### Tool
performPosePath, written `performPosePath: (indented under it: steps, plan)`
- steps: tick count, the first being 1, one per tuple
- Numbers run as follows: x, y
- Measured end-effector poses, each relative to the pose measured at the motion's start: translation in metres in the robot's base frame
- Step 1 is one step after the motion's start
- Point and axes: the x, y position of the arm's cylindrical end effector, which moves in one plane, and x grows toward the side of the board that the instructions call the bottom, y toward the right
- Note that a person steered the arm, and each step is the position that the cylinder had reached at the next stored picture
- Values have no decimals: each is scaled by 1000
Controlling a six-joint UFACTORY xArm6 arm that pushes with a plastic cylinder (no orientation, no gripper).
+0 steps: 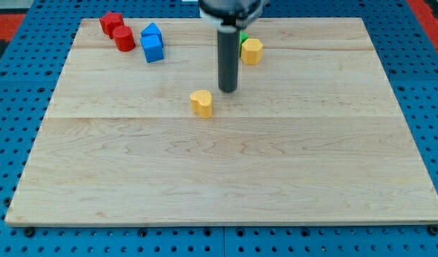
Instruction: Move the yellow heart to the yellow hexagon
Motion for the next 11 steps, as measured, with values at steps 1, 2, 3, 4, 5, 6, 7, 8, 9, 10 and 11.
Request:
performPosePath:
  steps: [1,2,3,4,5,6,7,8,9,10,11]
  plan:
    - [25,45]
    - [67,41]
    - [89,-48]
    - [66,-105]
    - [29,-111]
    - [0,-52]
    - [-21,-2]
    - [49,-8]
    - [38,-110]
    - [-14,-116]
    - [-35,-8]
